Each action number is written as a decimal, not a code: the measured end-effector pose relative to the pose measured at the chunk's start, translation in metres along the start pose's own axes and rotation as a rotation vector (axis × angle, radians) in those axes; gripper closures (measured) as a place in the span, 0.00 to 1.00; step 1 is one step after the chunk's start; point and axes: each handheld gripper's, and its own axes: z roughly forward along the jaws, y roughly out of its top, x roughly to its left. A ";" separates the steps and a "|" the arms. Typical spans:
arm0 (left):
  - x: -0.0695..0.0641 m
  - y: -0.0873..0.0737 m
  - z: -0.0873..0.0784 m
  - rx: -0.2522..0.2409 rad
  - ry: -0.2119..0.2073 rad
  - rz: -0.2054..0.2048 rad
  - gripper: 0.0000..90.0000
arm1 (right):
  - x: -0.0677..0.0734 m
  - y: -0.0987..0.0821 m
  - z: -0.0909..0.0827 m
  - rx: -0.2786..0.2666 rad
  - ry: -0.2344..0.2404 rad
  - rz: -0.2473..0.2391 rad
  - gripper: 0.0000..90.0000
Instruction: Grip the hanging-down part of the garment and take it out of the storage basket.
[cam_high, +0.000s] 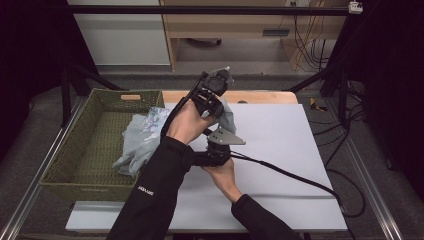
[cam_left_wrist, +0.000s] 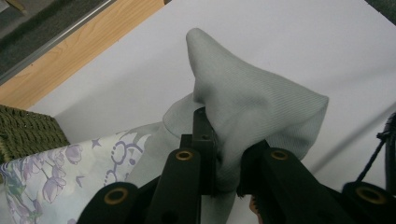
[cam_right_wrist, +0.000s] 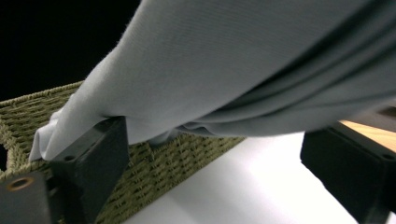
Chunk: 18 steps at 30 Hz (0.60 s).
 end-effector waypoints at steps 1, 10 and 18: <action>0.000 0.000 0.000 0.000 0.000 0.000 0.90 | 0.000 0.001 0.002 0.008 0.000 -0.008 0.14; 0.001 -0.001 0.000 0.002 0.002 -0.003 0.90 | 0.002 0.007 0.010 -0.025 -0.008 -0.006 0.51; 0.006 -0.004 -0.004 -0.006 0.008 -0.012 0.90 | 0.003 0.009 0.008 -0.012 -0.038 -0.031 0.92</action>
